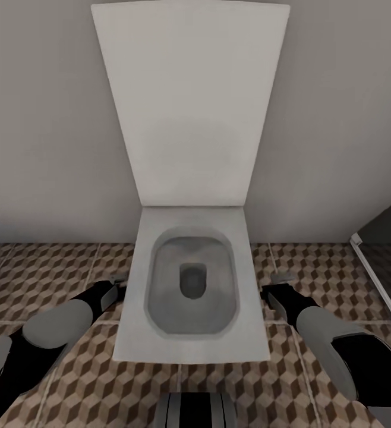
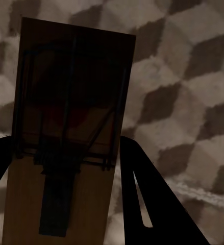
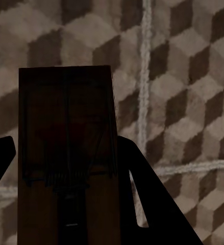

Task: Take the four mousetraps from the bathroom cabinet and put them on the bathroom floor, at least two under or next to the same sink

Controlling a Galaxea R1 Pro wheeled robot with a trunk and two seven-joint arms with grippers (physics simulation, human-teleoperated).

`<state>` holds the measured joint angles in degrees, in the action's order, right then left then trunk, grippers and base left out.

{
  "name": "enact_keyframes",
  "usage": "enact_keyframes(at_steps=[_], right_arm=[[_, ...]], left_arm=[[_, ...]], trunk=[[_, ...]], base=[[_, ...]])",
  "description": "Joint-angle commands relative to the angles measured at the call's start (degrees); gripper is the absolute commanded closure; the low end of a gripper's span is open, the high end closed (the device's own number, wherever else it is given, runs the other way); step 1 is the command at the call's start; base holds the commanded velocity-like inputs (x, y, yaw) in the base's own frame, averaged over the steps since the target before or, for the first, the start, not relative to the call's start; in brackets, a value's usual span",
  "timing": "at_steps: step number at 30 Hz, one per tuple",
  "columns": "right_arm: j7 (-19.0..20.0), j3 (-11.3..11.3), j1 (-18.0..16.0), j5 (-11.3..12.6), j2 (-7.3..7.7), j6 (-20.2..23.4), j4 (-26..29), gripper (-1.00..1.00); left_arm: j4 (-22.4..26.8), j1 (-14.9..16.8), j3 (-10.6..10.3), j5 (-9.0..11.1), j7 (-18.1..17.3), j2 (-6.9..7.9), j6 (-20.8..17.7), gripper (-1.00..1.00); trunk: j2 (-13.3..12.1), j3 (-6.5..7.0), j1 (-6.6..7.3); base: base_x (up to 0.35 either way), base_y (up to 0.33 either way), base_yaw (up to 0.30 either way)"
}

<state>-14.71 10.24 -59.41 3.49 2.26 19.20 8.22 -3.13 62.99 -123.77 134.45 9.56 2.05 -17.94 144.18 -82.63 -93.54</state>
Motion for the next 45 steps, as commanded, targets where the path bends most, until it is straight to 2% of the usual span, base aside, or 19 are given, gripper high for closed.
enact_keyframes(at_steps=[1, 45], right_arm=[[-0.18, 0.48, 0.00, 0.36, 0.02, 0.40, 0.13, 1.00], [0.04, 0.40, 0.00, 0.37, 0.12, 0.31, 0.21, 1.00]], left_arm=[[0.00, 0.03, -0.51, 0.55, 0.11, -0.01, -0.27, 1.00], [0.05, 0.03, -0.50, 0.55, 0.11, -0.38, -0.17, 1.00]], trunk=[[0.03, -0.26, -0.01], [0.62, -10.01, -1.15]], base=[[0.000, 0.000, 0.000], [0.000, 0.000, 0.000]])
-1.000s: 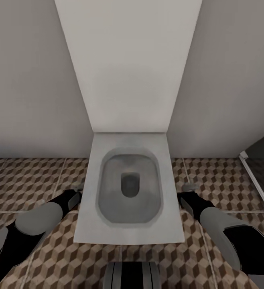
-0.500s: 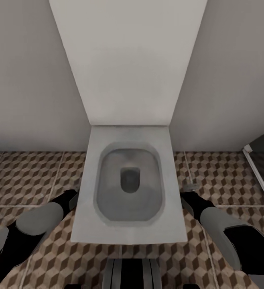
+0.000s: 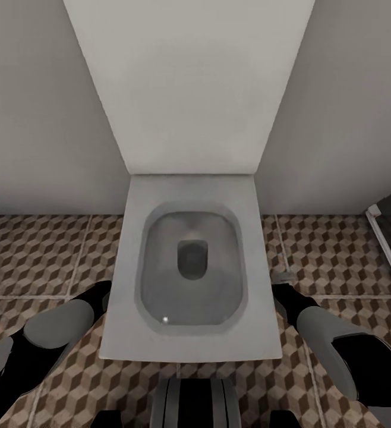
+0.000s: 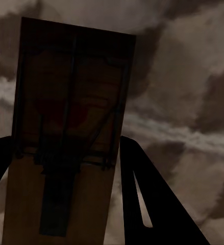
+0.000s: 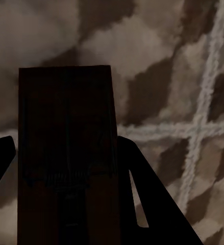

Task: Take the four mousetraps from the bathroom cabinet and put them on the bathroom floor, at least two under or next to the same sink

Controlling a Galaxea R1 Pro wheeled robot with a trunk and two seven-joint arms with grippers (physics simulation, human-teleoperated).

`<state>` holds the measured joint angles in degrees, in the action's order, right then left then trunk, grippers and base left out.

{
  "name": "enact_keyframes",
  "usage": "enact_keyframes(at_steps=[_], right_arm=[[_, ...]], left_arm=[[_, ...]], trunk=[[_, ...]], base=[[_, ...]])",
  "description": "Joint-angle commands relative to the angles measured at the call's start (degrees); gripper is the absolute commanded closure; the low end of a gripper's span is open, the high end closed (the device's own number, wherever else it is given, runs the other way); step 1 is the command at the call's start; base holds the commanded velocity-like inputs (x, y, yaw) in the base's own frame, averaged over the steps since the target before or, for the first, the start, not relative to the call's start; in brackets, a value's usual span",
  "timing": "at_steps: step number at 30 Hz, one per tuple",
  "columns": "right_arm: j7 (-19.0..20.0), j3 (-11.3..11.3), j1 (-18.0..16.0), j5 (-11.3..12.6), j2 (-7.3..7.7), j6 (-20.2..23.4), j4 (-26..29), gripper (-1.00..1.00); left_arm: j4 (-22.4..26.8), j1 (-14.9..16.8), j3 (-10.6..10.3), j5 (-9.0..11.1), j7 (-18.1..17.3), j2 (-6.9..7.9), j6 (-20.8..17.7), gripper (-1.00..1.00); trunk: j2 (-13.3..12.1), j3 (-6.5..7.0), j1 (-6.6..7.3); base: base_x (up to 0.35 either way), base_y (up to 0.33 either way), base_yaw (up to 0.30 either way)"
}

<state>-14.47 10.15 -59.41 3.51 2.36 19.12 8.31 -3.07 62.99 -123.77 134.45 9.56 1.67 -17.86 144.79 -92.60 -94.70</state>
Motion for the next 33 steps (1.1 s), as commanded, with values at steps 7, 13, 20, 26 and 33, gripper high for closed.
enact_keyframes(at_steps=[7, 13, 20, 26, 33], right_arm=[[-0.27, 0.48, 0.00, 0.35, 0.08, 0.40, 0.19, 1.00], [-0.60, 0.43, 0.00, 0.41, 0.61, 0.43, 1.12, 1.00], [-0.62, 0.04, 0.00, 0.52, 1.31, 0.50, 1.83, 1.00], [-0.31, 0.17, 0.00, 0.45, 1.34, 0.40, 1.81, 1.00], [-0.25, 0.05, 0.00, 0.48, 1.48, 0.40, 1.87, 1.00]], left_arm=[[-0.07, 0.03, -0.51, 0.55, 0.19, 0.07, -0.25, 1.00], [-0.03, 0.03, -0.51, 0.55, 0.20, 0.09, -0.25, 1.00], [-0.08, 0.03, -0.51, 0.55, 0.20, 0.09, -0.25, 1.00], [-0.09, 0.03, -0.51, 0.55, 0.20, 0.09, -0.24, 1.00], [-0.05, 0.03, -0.51, 0.55, 0.20, 0.06, -0.18, 1.00]], trunk=[[0.01, -0.04, 0.01], [0.01, -0.04, 0.01], [0.01, -0.04, 0.01], [0.01, -0.04, 0.01], [0.01, -0.04, 0.01]], base=[[0.000, 0.000, 0.000], [0.000, 0.000, 0.000], [0.000, 0.000, 0.000], [0.000, 0.000, 0.000], [0.000, 0.000, 0.000]])
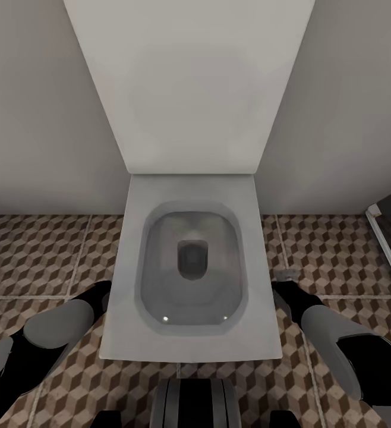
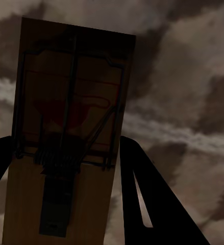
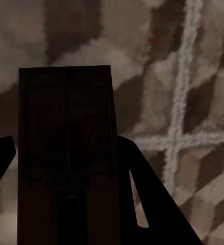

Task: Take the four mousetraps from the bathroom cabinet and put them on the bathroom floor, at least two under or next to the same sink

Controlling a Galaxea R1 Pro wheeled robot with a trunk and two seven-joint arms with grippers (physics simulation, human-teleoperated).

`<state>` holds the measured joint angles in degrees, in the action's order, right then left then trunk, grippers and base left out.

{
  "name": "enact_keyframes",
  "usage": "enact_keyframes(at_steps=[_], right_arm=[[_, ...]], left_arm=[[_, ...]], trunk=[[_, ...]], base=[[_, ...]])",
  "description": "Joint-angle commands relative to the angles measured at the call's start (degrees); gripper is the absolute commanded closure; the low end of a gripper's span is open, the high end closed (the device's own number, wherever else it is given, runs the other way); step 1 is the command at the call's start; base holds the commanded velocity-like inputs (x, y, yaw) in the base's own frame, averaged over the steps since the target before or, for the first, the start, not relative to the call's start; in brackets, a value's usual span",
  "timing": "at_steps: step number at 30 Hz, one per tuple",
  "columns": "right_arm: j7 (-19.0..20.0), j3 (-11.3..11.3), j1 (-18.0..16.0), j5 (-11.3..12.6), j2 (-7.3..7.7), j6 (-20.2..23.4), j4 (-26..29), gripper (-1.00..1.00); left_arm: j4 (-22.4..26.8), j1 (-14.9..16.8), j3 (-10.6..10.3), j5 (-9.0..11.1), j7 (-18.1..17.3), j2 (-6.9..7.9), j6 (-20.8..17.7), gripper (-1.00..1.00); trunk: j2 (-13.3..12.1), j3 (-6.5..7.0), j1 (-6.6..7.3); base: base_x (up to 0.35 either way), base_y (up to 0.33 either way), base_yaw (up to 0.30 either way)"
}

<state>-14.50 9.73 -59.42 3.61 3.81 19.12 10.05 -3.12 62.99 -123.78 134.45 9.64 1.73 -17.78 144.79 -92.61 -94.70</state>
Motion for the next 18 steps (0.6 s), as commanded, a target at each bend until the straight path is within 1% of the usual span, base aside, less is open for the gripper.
enact_keyframes(at_steps=[1, 11, 15, 18], right_arm=[[-0.27, 0.47, 0.00, 0.37, 0.04, 0.39, 0.16, 1.00], [-0.61, 0.46, 0.00, 0.52, 0.06, 0.39, 0.92, 1.00], [-0.61, 0.44, 0.00, 0.56, 0.06, 0.39, 0.86, 1.00], [-0.66, 0.46, 0.00, 0.60, 0.06, 0.43, 0.85, 1.00]], left_arm=[[0.01, 0.02, -0.50, 0.55, 0.11, -0.02, -0.17, 1.00], [-0.06, 0.23, -0.50, 0.55, 0.33, -0.37, -0.11, 1.00], [-0.12, 2.01, -0.56, 0.55, 0.53, -0.05, -0.29, 1.00], [-0.13, 2.36, -0.58, 0.55, 0.65, 0.23, -0.38, 1.00]], trunk=[[0.01, -0.03, 0.01], [0.01, -0.03, 0.01], [0.01, -0.03, 0.01], [0.01, -0.03, 0.01]], base=[[0.000, 0.000, 0.000], [0.000, 0.000, 0.000], [0.000, 0.000, 0.000], [0.000, 0.000, 0.000]])
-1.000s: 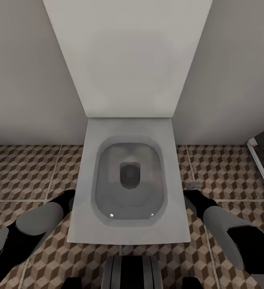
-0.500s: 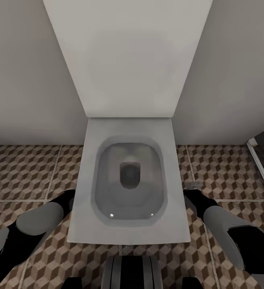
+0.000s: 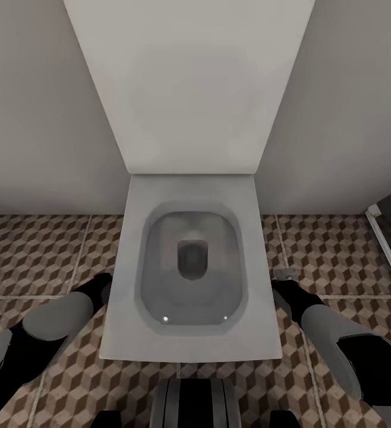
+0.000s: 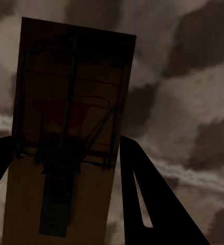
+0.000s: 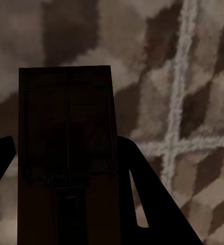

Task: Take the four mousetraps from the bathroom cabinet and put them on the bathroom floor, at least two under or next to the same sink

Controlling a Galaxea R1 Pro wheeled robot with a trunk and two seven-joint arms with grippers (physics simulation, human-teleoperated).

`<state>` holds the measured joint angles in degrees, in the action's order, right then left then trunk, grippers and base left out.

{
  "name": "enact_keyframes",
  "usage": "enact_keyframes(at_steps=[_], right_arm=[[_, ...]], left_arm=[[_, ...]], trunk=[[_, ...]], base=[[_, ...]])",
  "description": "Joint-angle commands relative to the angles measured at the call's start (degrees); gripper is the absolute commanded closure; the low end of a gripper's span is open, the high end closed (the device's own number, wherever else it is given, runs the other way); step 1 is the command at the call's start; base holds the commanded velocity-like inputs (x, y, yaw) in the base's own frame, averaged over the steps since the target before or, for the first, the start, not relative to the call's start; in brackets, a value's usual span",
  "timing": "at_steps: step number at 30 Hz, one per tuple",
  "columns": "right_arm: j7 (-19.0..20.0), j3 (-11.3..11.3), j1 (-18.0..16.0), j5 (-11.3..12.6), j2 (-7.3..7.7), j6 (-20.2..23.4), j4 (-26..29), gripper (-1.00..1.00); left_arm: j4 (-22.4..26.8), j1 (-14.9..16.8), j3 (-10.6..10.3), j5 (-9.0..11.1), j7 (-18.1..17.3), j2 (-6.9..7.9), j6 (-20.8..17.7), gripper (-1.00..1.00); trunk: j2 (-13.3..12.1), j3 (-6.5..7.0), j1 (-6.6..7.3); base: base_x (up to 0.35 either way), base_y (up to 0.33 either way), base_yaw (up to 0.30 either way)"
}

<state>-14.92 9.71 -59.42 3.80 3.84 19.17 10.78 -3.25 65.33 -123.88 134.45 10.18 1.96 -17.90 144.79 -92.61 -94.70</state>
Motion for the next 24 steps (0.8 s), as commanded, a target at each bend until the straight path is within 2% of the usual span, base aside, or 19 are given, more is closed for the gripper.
enact_keyframes(at_steps=[1, 5, 7, 9, 12, 15, 24], right_arm=[[-0.25, 0.48, 0.00, 0.41, 0.03, 0.40, 0.12, 1.00], [-0.39, 0.53, 0.00, 0.48, -0.02, 0.43, -0.22, 1.00], [-1.37, 0.63, 0.00, 0.50, -0.05, 0.50, -0.46, 1.00], [-2.28, 0.69, 0.00, 0.50, -0.10, 0.51, -0.54, 1.00], [-3.63, 0.73, 0.02, 0.57, -0.16, 0.52, -0.64, 1.00], [-3.98, 0.74, 0.02, 0.59, -0.15, 0.52, -0.66, 1.00], [-4.15, 0.75, 0.00, 0.43, -0.01, 0.45, -0.47, 1.00]], left_arm=[[0.00, 0.05, -0.49, 0.55, 0.13, 0.05, -0.26, 1.00], [0.00, 0.16, -0.49, 0.55, 0.22, 0.71, -0.32, 1.00], [0.00, 0.18, -0.47, 0.55, 0.45, 1.87, -0.27, 1.00], [0.00, 0.17, -0.48, 0.55, 1.48, 2.09, -0.24, 1.00], [0.04, 0.16, -0.49, 0.55, 5.76, 1.95, -0.21, 1.00], [0.07, 0.19, -0.47, 0.55, 7.69, 1.71, -0.14, 1.00], [0.09, 0.15, -0.40, 0.55, 8.06, 1.61, 0.60, 1.00]], trunk=[[0.01, -0.03, 0.01], [0.01, -0.03, 0.01], [0.01, -0.03, 0.01], [0.01, -0.03, 0.01], [0.01, -0.03, 0.01], [0.01, -0.03, 0.01], [0.01, -0.03, 0.01]], base=[[0.000, 0.000, 0.000], [0.000, 0.000, 0.000], [0.000, 0.000, 0.000], [0.000, 0.000, 0.000], [0.000, 0.000, 0.000], [0.000, 0.000, 0.000], [0.000, 0.000, 0.000]])
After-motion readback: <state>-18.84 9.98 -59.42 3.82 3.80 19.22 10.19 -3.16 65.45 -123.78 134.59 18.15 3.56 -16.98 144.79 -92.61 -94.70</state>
